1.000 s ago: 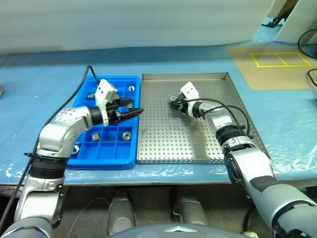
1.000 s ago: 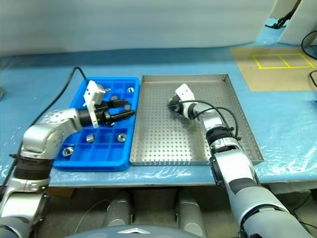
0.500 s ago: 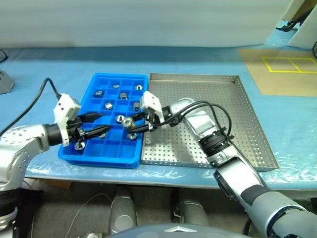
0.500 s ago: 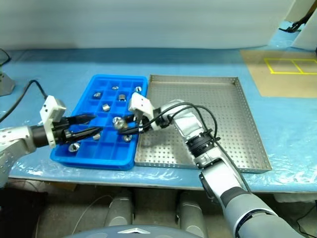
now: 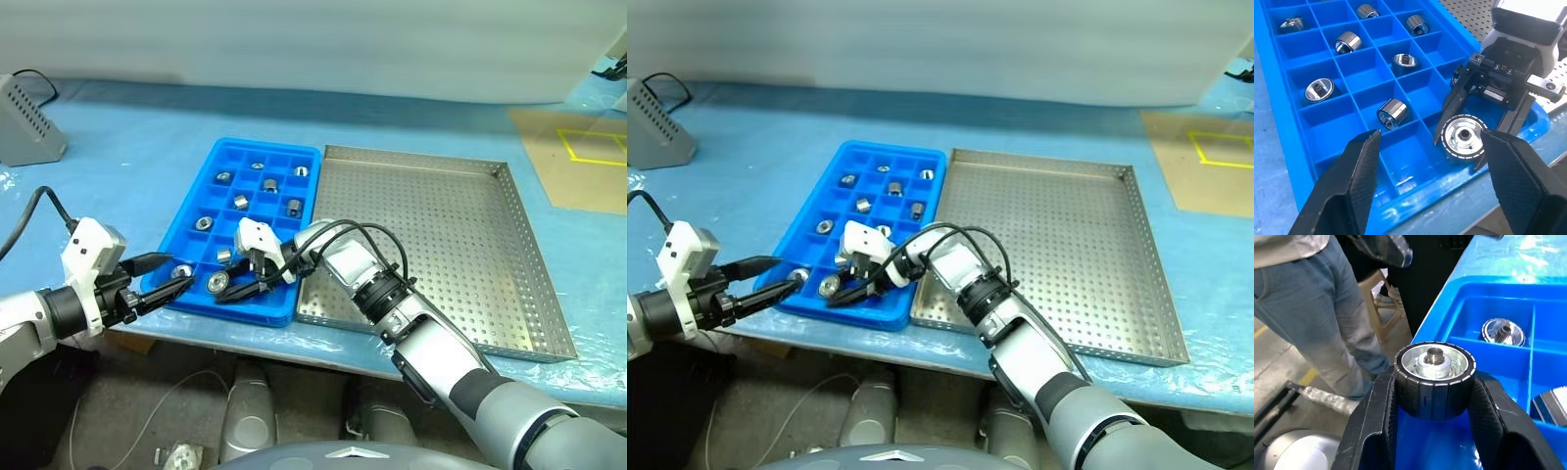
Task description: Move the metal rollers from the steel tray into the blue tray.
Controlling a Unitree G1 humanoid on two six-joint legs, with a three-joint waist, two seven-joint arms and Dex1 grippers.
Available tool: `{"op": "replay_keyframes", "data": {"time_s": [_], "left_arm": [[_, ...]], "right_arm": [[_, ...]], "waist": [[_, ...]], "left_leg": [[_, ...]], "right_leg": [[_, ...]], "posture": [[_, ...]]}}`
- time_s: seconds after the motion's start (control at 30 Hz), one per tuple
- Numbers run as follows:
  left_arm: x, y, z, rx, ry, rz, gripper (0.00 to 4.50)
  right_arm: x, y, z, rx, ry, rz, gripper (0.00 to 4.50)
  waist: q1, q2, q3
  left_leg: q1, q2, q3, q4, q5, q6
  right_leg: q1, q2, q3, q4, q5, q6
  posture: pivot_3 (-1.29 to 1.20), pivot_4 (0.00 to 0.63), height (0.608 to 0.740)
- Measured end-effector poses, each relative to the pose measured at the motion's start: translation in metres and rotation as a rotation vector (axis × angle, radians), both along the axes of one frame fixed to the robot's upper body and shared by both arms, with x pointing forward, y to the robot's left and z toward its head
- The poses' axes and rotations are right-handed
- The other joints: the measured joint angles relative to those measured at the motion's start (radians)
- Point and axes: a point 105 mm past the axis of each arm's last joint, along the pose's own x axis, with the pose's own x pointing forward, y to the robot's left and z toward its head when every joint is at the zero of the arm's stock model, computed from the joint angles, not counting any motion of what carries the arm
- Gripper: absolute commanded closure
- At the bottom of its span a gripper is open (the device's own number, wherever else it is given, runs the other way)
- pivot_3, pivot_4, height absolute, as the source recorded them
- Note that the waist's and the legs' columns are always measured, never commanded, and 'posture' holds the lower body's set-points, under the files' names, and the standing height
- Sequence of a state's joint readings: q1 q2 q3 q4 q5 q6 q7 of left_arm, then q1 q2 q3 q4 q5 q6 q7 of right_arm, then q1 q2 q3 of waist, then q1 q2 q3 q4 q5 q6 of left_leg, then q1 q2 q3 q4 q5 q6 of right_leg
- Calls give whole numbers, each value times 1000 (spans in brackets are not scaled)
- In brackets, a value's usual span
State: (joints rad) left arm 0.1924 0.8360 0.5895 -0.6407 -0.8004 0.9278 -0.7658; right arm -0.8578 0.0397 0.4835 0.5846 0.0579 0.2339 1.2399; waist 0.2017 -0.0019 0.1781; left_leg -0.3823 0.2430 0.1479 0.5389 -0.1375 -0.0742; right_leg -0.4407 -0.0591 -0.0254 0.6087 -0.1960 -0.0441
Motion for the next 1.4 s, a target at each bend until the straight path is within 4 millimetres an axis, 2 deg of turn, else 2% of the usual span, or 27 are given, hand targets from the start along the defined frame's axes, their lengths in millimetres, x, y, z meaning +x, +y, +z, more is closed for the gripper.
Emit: {"op": "replay_keyframes", "data": {"time_s": [0.17,0.53,0.73,0.97,1.07,1.2,1.3,1.4], "left_arm": [[5,-3,3,-2,-21,5,1060],[24,-15,1,-30,-33,-48,1060],[37,-10,4,-21,-50,-58,1060],[53,-14,8,-27,-79,-96,1060],[65,-15,14,-26,-104,-107,1060],[80,-21,19,-21,-142,-136,1060],[100,-36,19,-55,-187,-140,1060],[108,-47,12,-78,-189,-152,1060]], "right_arm": [[8,-3,-1,2,-70,-18,2898],[18,-13,-4,-27,-89,-69,2898],[25,-19,-1,-7,-70,-122,922],[36,-29,6,2,-73,-191,922],[47,-42,14,24,-86,-254,922],[64,-67,39,86,-118,-357,922],[75,-92,58,113,-161,-437,922],[84,-115,67,118,-206,-532,922]], "waist": [[6,0,0],[1,-1,-1],[0,-1,-1],[-11,-1,-1],[-19,-1,-1],[-41,-1,-2],[-55,-1,-2],[-78,-2,-2]], "left_leg": [[4,-1,0,-2,0,0],[4,-1,0,-2,0,-1],[4,-2,0,-2,1,-1],[4,-1,0,0,1,-2],[3,-1,0,2,2,-2],[3,-2,0,4,2,-3],[3,-2,0,5,3,-4],[3,-2,0,5,4,-7]], "right_leg": [[2,0,1,0,0,0],[3,0,1,0,0,0],[3,0,1,1,0,0],[3,0,1,2,1,-1],[3,0,1,3,2,-3],[3,0,2,5,3,-4],[3,0,2,7,4,-5],[3,0,3,7,5,-6]], "posture": [[410,150,740],[326,150,740],[276,150,740],[203,150,740],[153,150,740],[85,150,740],[37,150,740],[-28,150,740]]}}
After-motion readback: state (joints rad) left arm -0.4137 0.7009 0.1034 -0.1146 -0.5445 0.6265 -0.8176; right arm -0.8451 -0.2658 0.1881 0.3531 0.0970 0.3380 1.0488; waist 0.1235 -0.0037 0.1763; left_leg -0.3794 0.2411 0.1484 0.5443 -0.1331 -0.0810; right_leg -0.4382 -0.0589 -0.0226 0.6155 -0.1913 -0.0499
